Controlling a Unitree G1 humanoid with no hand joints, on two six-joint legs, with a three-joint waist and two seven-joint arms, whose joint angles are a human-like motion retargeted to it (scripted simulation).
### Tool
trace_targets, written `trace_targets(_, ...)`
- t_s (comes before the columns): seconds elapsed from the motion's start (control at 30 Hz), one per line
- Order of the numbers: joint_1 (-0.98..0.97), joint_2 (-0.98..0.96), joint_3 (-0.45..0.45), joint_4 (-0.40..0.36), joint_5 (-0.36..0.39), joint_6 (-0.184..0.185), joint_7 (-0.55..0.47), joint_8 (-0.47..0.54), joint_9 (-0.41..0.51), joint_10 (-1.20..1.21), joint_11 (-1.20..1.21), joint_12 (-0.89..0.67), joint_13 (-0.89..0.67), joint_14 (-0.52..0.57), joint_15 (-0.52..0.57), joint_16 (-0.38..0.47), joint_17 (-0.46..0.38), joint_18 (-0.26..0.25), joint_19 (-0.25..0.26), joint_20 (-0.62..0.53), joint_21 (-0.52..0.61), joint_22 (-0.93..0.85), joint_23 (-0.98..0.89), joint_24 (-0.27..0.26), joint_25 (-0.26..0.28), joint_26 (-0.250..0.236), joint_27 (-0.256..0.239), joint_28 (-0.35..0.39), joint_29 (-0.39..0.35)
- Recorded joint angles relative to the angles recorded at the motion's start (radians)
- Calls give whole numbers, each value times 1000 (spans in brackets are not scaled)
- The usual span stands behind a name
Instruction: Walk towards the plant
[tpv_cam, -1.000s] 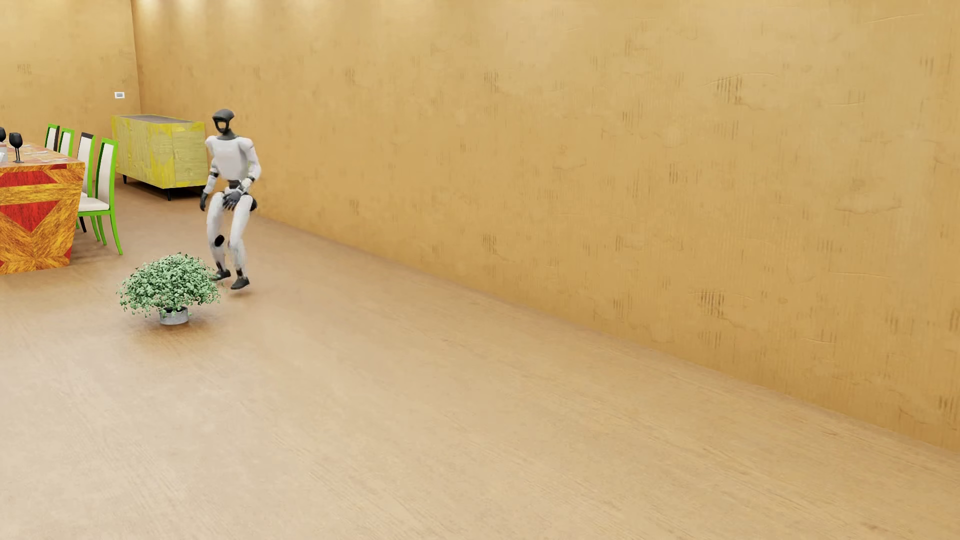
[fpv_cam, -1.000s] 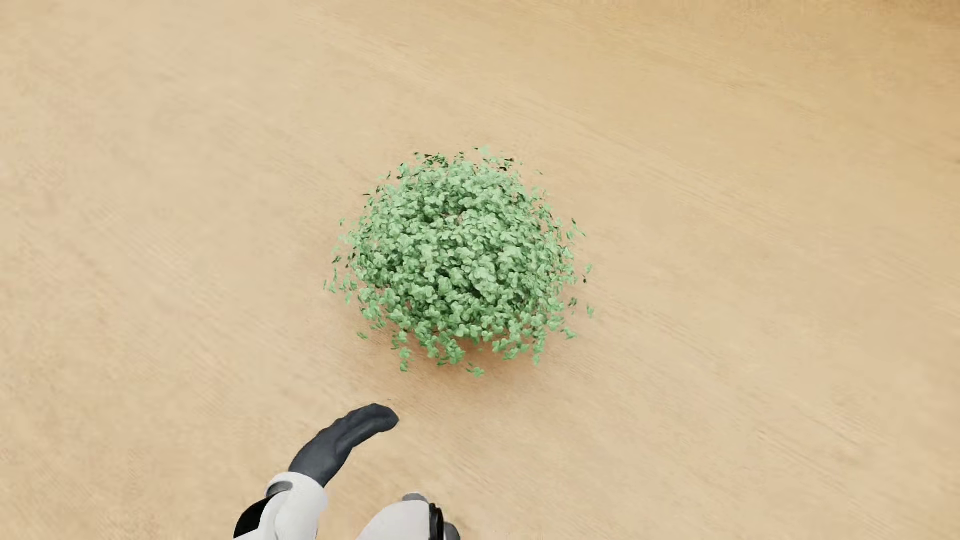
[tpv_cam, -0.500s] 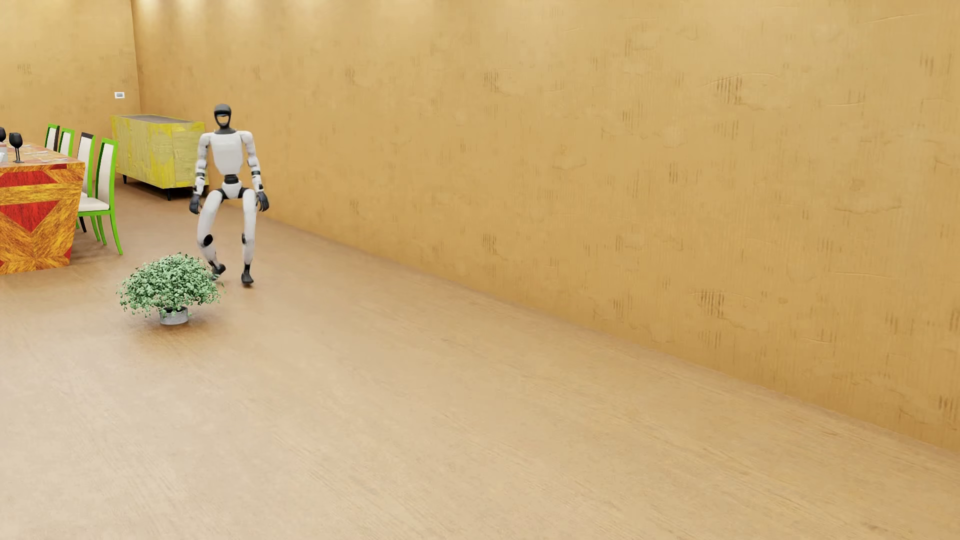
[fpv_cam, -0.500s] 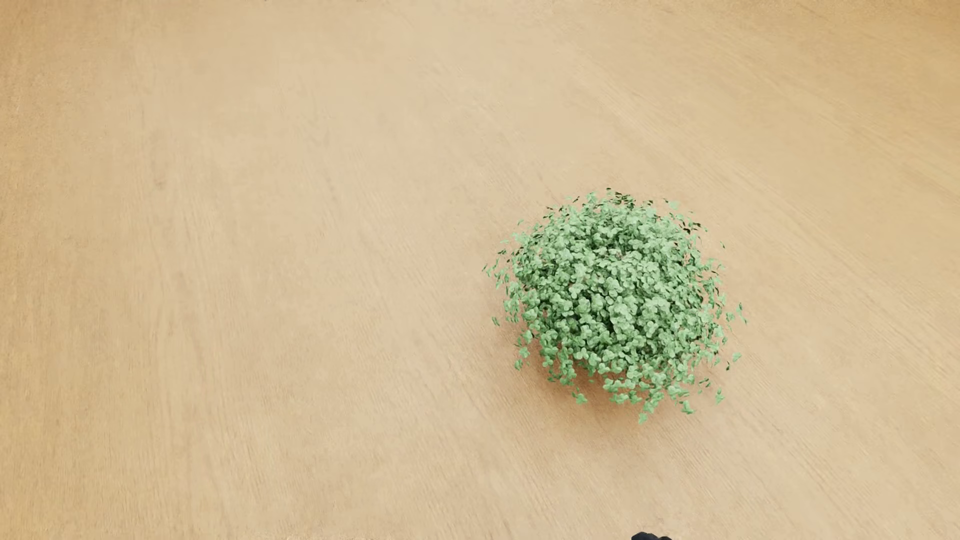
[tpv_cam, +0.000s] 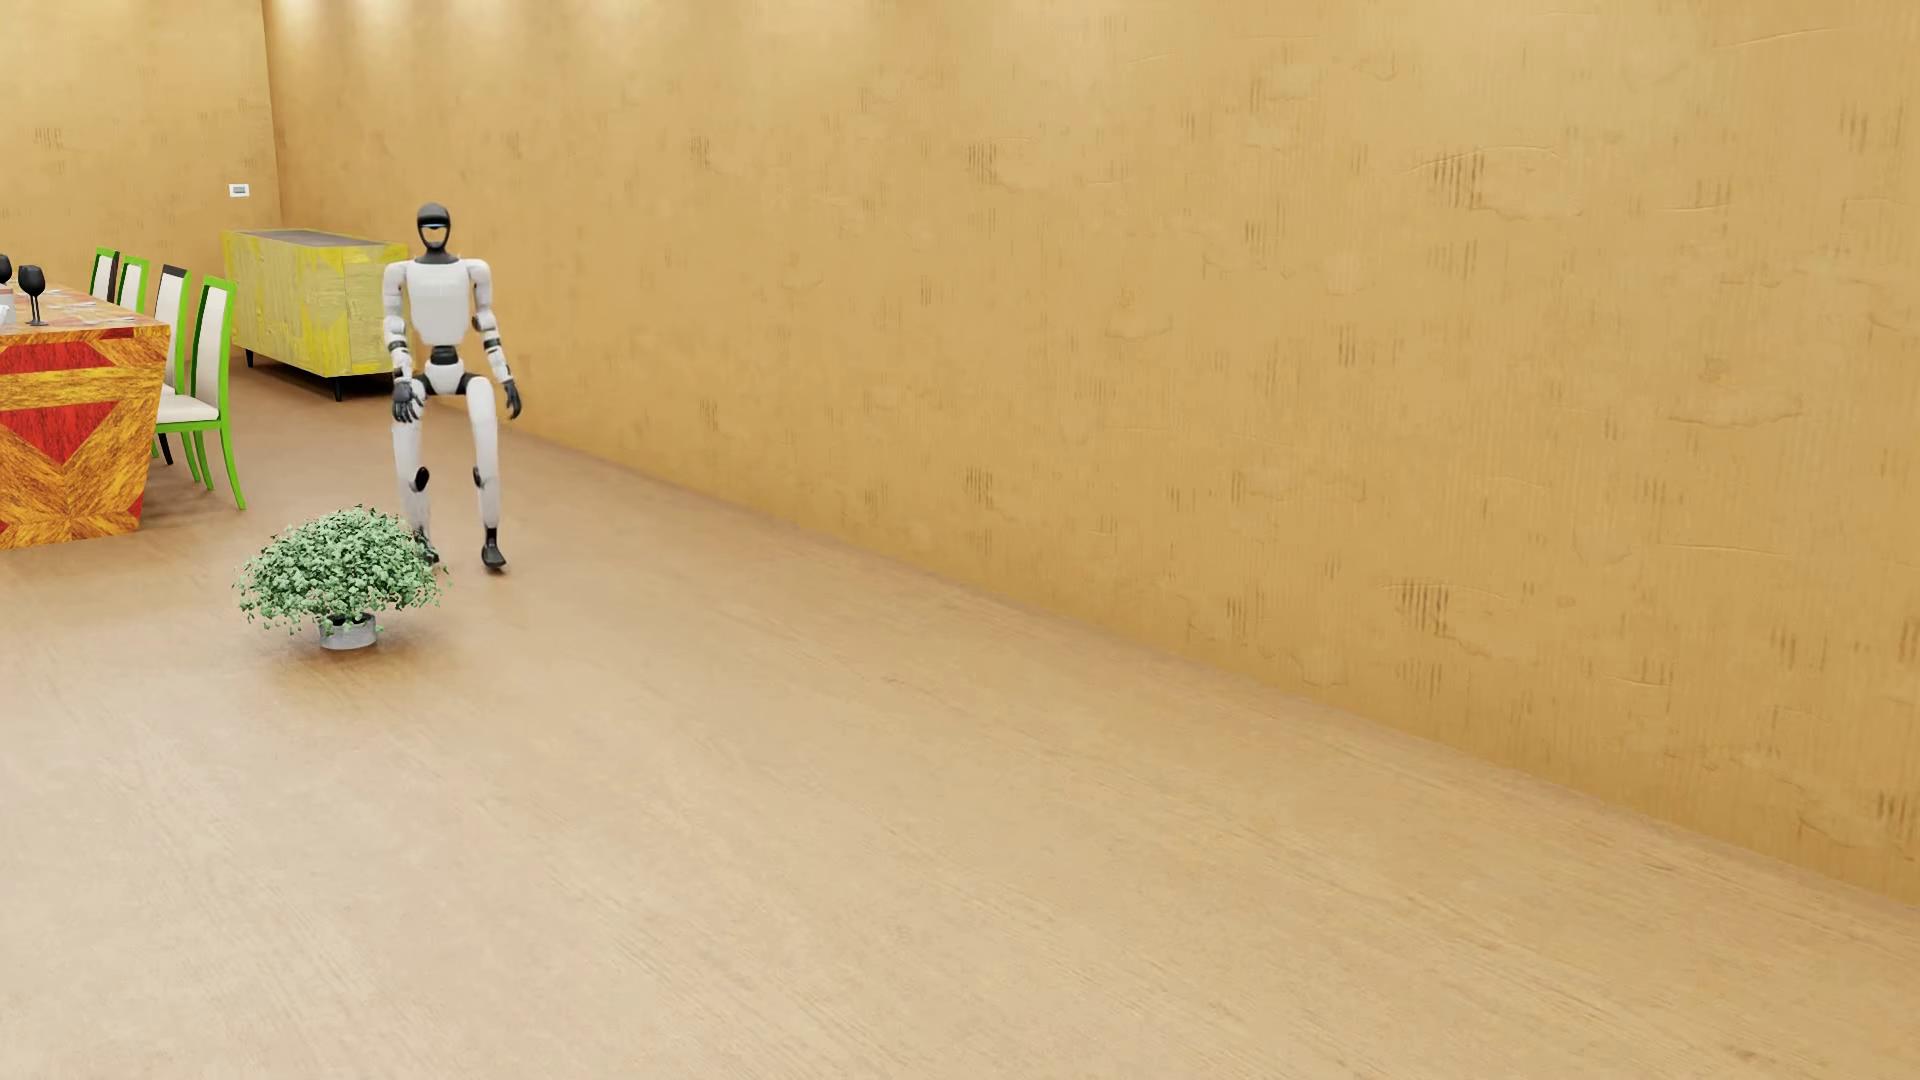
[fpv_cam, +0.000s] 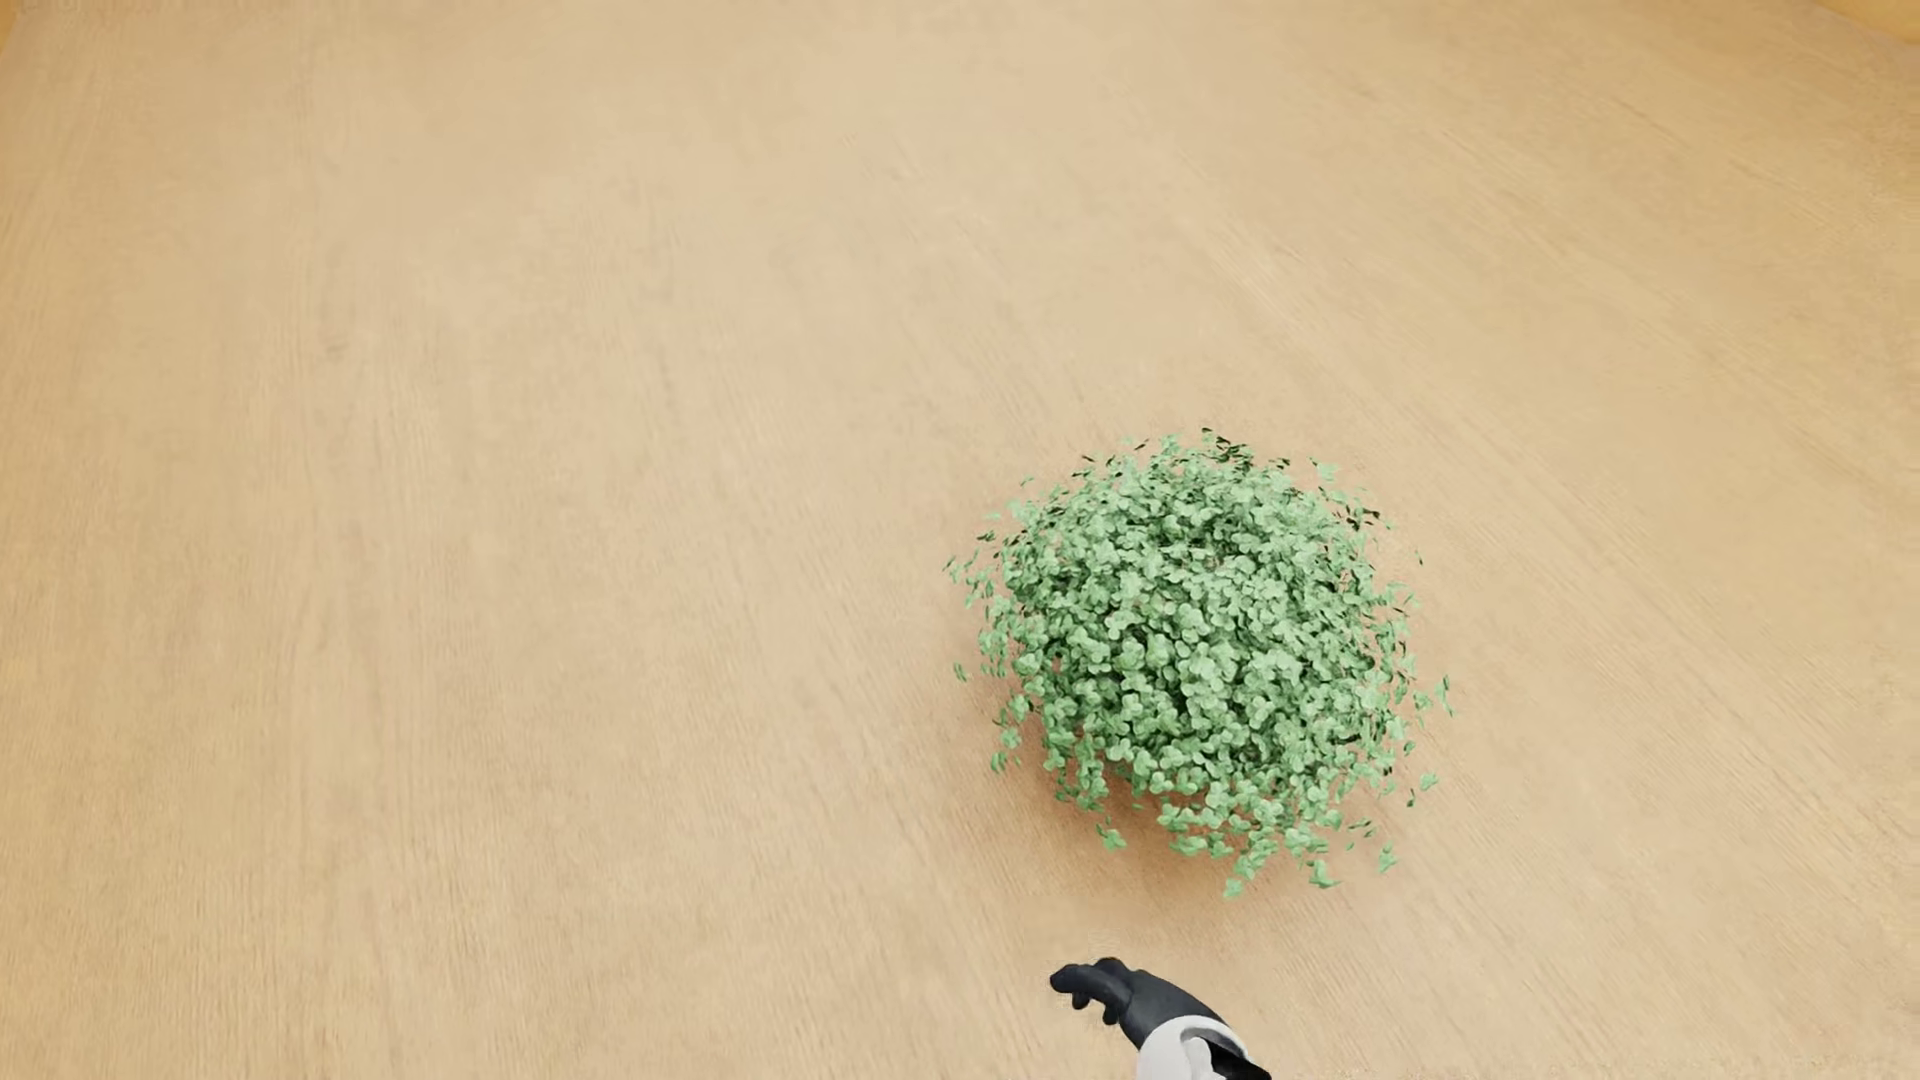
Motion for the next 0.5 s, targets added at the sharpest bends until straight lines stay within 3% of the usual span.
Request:
trace_targets(0.17,-1,24,-19,22,24,9,-38,-39,-2,5,-2,-57,69,7,-18,27,-49,-24,-23,-114,-62,-10,39,127,100,-43,63,-103,-52)
trace_targets(0.3,3,25,-29,32,34,15,-42,-45,-4,1,3,-72,119,10,-30,24,-81,-39,-33,-91,-44,-44,128,90,137,-51,109,-57,-17)
trace_targets(0.4,9,24,-35,42,45,18,-35,-38,-6,-5,3,-75,148,0,-39,43,-84,-42,-42,-79,-21,-34,165,93,151,-58,126,-60,6)
trace_targets(0.5,1,10,-37,55,55,24,-27,-13,-6,28,30,-78,171,-43,-82,52,-83,-20,-33,-65,-18,-30,152,95,174,-55,114,-79,7)
